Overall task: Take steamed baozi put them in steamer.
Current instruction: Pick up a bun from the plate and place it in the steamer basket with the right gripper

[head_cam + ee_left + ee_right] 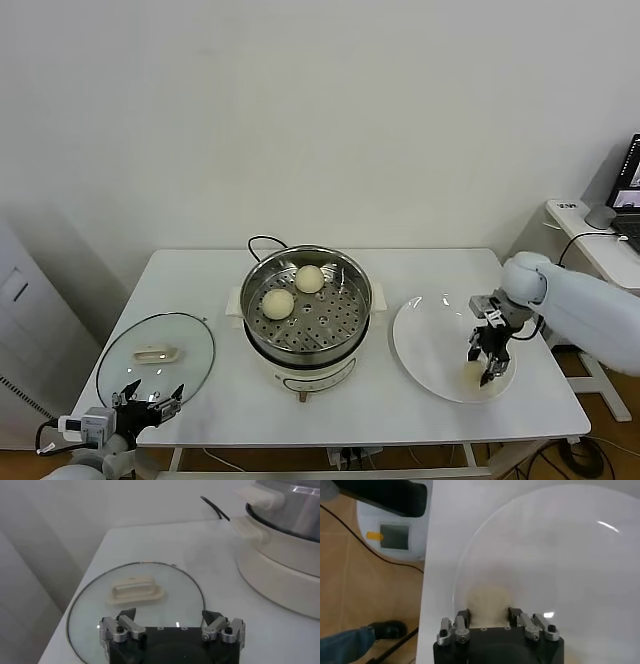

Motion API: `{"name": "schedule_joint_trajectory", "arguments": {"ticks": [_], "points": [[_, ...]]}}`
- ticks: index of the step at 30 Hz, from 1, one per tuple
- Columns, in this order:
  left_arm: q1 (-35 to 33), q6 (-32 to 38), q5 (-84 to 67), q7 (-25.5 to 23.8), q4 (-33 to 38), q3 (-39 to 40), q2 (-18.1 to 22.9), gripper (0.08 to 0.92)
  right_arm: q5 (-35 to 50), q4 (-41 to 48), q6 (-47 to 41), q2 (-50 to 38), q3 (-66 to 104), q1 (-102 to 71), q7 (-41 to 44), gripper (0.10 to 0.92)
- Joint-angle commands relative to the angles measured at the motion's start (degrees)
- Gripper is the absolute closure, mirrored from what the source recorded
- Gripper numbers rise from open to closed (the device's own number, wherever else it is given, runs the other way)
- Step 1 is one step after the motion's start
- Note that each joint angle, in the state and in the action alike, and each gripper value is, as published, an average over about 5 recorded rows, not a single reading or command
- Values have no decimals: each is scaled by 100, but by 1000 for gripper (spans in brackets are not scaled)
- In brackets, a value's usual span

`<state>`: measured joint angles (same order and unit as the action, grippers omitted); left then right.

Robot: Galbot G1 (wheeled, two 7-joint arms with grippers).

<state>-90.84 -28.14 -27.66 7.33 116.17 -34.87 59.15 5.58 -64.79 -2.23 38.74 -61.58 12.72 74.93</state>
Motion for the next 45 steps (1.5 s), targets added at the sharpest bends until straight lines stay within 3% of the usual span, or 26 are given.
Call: {"name": "schedule_joint_trajectory", "arguments": {"ticks": [1,18,29,45], "points": [[-5,1,6,0,14,5,-11,177,453,-88,325,314,-343,1482,61,542],[-44,50,14,-10,42,70,-76,177,726,-381,2716,2105,-206,2505,-4,536],[-105,69,48,-14,62,80,-68,177,3,-504,4534,3080,-63,1956,35,533],[-132,105,49,-21,2,43,-59,177,-1221,-590,5142,3635,60,913,113,533]]}}
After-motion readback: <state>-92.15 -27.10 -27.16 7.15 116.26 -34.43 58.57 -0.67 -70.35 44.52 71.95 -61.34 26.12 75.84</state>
